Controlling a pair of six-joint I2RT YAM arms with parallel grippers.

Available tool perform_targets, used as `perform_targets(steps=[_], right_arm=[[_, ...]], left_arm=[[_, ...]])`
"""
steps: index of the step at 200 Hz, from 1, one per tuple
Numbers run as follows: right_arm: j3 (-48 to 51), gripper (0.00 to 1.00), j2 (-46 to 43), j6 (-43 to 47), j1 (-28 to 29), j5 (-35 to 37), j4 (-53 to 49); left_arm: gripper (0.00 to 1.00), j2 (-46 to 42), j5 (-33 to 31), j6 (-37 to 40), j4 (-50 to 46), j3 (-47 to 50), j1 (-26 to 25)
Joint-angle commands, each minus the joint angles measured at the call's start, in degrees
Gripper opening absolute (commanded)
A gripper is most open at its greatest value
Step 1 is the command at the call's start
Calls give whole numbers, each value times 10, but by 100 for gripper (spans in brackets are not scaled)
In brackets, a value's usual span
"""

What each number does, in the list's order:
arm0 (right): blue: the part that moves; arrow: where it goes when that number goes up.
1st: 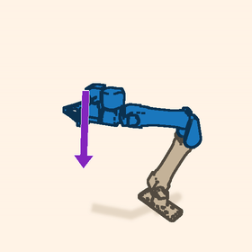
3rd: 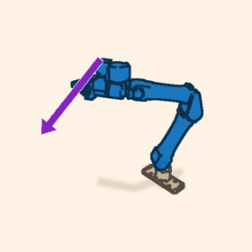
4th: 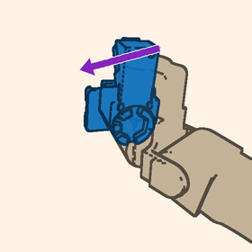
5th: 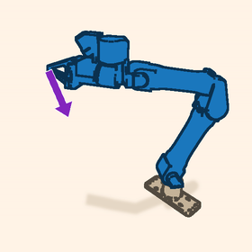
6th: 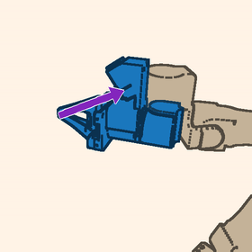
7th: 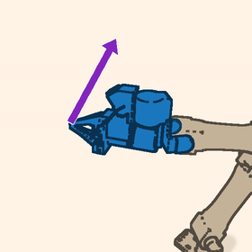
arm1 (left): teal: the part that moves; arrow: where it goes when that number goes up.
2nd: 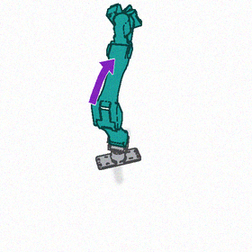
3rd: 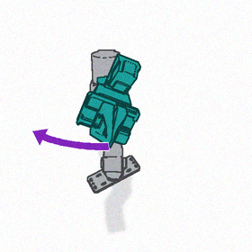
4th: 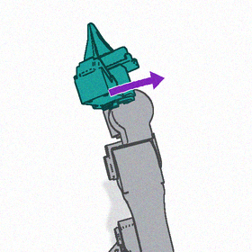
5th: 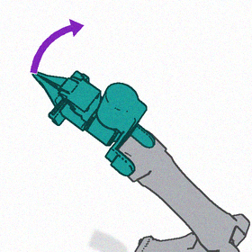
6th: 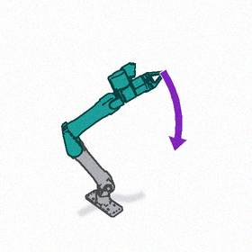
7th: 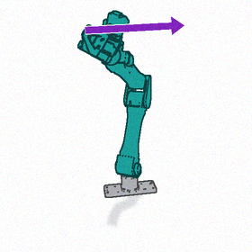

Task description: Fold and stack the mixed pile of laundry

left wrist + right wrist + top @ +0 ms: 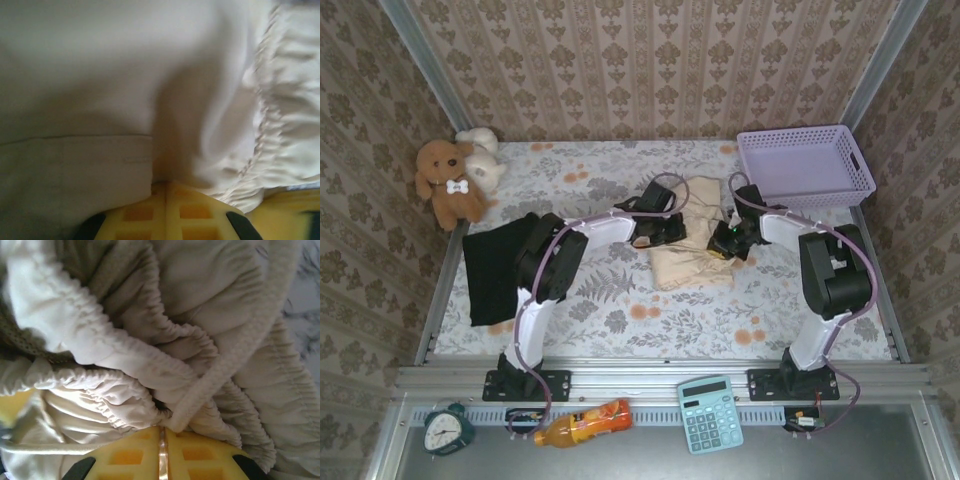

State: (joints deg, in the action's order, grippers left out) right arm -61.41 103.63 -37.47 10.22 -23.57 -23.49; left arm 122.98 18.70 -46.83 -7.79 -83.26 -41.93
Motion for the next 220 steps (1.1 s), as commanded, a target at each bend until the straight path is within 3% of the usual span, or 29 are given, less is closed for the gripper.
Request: perform_targets(steps=[1, 28, 51, 57, 68, 88, 108, 124, 130, 155, 220], right_arm=[[-47, 14, 53, 39, -2, 71, -26], [-158, 18, 108, 78, -1, 108, -63], [-253, 24, 159, 90, -1, 43, -69], [-271, 27, 160, 88, -2, 17, -85], [-282, 34, 143, 78, -4, -18, -81], [-270, 50, 81, 76, -5, -32, -93], [-228, 63, 16, 81, -7, -14, -122], [-174, 75, -34, 87, -7, 8, -140], [-155, 78, -50, 89, -7, 14, -146], [-75, 83, -96, 98, -9, 5, -155], [49, 90, -114, 74, -11, 24, -89]], left_arm=[[0, -47, -8, -5, -43, 57, 9], [0, -97, 24, -62, -29, 119, -18], [0, -133, 32, -134, 4, 132, -55], [10, -142, 24, -139, -3, 126, -57], [38, -159, -2, -133, -30, 108, -52], [67, -189, -48, -81, -93, 68, -17], [84, -210, -69, -17, -154, 32, 36], [87, -221, -78, 31, -186, 24, 74], [99, -224, -77, 48, -193, 26, 86], [100, -218, -45, 99, -206, 43, 121], [100, -167, -22, 177, -184, 68, 122]])
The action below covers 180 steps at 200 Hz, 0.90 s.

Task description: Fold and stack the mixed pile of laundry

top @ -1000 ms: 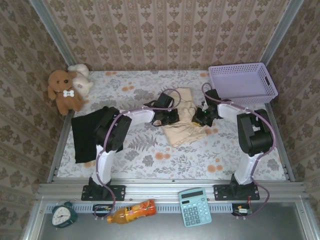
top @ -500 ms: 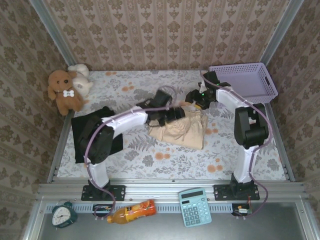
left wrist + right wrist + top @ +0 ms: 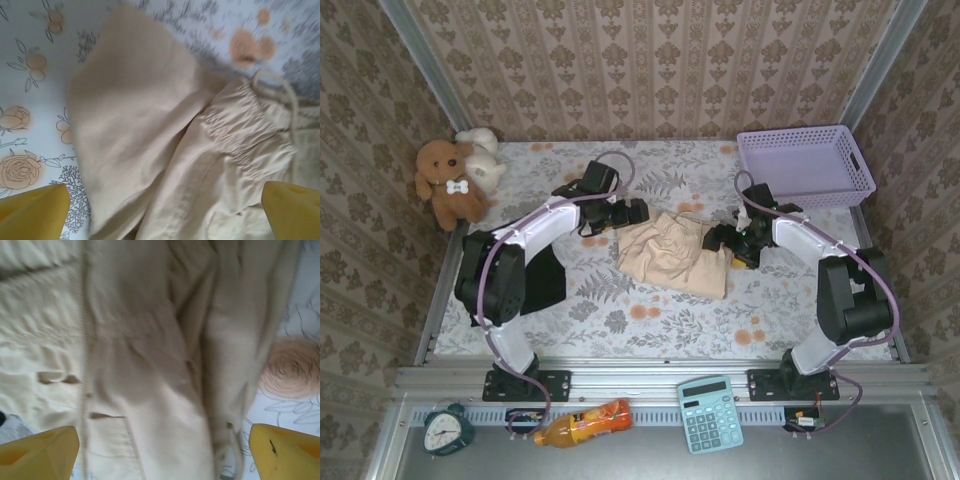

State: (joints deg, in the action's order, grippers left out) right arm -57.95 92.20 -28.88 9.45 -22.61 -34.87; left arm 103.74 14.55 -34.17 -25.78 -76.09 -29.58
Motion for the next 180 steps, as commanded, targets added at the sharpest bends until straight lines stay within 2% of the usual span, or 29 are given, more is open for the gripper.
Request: perform_targets(steps=[1, 35, 69, 129, 156, 180], right_arm=[[15, 90, 1, -12, -4, 14, 27], [27, 90, 27, -33, -2, -1, 72], [28, 89, 51, -42, 3, 10, 96], [10, 84, 87, -62, 23, 8, 122], [6, 73, 95, -65, 22, 5, 130], [-1, 54, 104, -64, 23, -1, 134]], left_arm=[[99, 26, 20, 52, -3, -4, -1], [98, 81, 16, 103, -20, -58, -10], [96, 128, 46, 139, -29, -91, -19], [88, 129, 106, 145, -1, -78, -48], [73, 116, 132, 140, 15, -61, -55], [58, 117, 131, 147, 4, -57, -56]])
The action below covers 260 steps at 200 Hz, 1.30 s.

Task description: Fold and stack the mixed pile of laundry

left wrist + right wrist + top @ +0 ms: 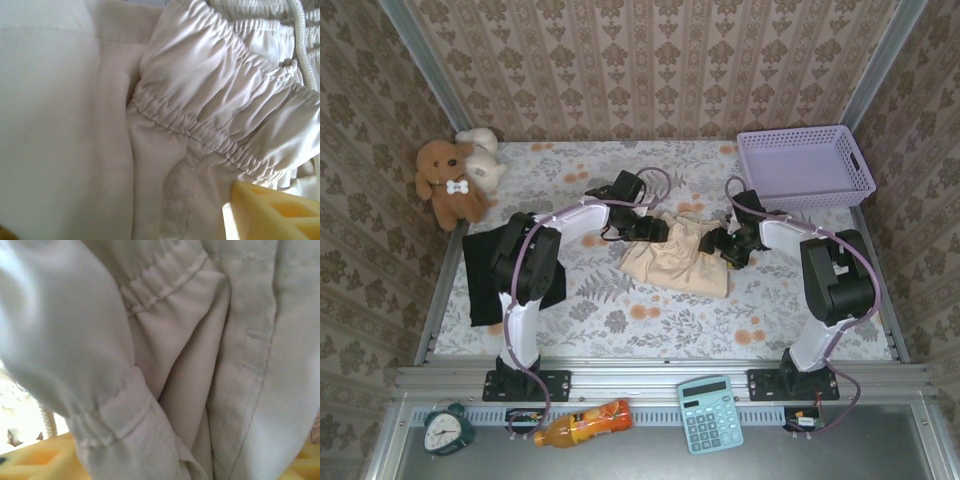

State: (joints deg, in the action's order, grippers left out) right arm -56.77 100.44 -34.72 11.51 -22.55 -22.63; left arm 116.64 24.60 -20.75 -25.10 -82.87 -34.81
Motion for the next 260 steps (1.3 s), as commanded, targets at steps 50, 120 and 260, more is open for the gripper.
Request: perform_targets(steps=[50, 120, 260], right_arm=[[-34, 15, 30, -6, 2, -9, 13], [-138, 0, 13, -25, 69, -20, -35], [-605, 0, 324, -168, 333, 11, -24]], left_arm=[[0, -3, 4, 13, -39, -23, 2], [0, -144, -110, -33, -115, -18, 14], [0, -506, -158, 57, -326, 191, 444]])
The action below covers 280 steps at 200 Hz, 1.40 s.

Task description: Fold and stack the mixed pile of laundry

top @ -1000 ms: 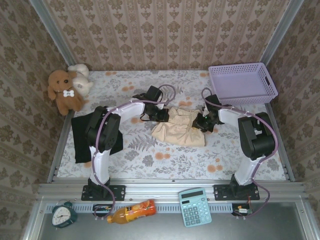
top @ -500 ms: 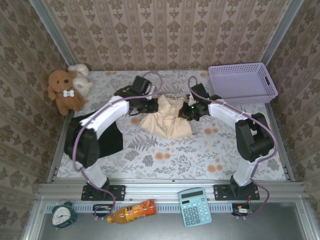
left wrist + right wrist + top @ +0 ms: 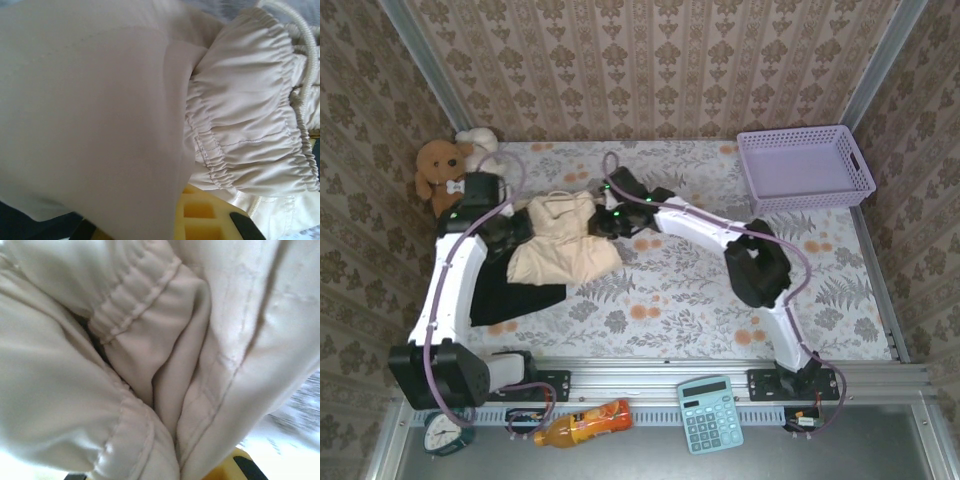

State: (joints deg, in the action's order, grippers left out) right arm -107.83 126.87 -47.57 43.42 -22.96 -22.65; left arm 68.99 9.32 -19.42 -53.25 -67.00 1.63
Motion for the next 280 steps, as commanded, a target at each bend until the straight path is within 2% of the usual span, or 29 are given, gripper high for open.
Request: perform_targets(steps=[1, 32, 51, 62, 93, 108, 140, 147, 151, 156, 159, 162, 164, 165, 166, 167, 170, 195, 225, 250, 266, 280], right_arm=[[-101, 0, 63, -40, 15, 15, -24], [-275, 0, 178, -60, 44, 18, -60], [-364, 0, 240, -93, 54, 9, -65], [-398, 0, 263, -107, 58, 6, -72], [-400, 0, 273, -124, 77, 2, -78], [-390, 0, 273, -123, 85, 2, -77], [-372, 8, 291, -137, 76, 4, -57], [-372, 14, 295, -136, 71, 6, -51], [-373, 21, 296, -136, 67, 6, -46], [-373, 33, 298, -137, 62, 4, -38], [-373, 46, 298, -137, 59, -1, -33], [-374, 58, 298, -136, 55, -6, -27], [-374, 74, 298, -136, 52, -9, -25], [-375, 86, 298, -136, 51, -11, -25], [-376, 92, 297, -135, 50, -13, -24], [-376, 96, 297, -134, 49, -15, -24], [-379, 100, 295, -129, 44, -19, -26], [-364, 100, 236, -31, 18, -2, -116], [-214, 100, 84, 73, -21, 42, -164], [-31, 100, -53, 113, -79, 75, -144], [77, 100, -134, 133, -130, 84, -132], [155, 100, -198, 169, -180, 109, -138]], left_arm=[[0, -30, -5, 45, -45, 34, 83], [0, -29, -1, 85, -42, 51, 204], [0, -11, -14, 112, -40, 38, 255], [0, 2, -31, 115, -36, 26, 262], [0, 48, -71, 132, -22, 6, 277], [0, 71, -59, 131, -9, 13, 285], [0, 113, -62, 125, 21, 44, 312], [13, 116, -51, 119, 31, 48, 318], [27, 117, -48, 116, 35, 49, 322], [53, 119, -51, 110, 38, 47, 325], [68, 120, -55, 106, 37, 44, 327], [87, 121, -61, 104, 35, 40, 327], [96, 122, -64, 103, 34, 37, 329], [98, 122, -65, 103, 33, 36, 329], [99, 122, -67, 103, 32, 35, 329], [99, 122, -68, 103, 30, 32, 330], [100, 123, -72, 103, 26, 27, 330], [100, 109, -61, 106, 8, -9, 319], [100, 59, -76, 127, -6, -35, 275], [100, -10, -11, 133, 28, -9, 236], [100, -61, 60, 123, 88, 41, 217], [100, -104, 96, 111, 162, 100, 188]])
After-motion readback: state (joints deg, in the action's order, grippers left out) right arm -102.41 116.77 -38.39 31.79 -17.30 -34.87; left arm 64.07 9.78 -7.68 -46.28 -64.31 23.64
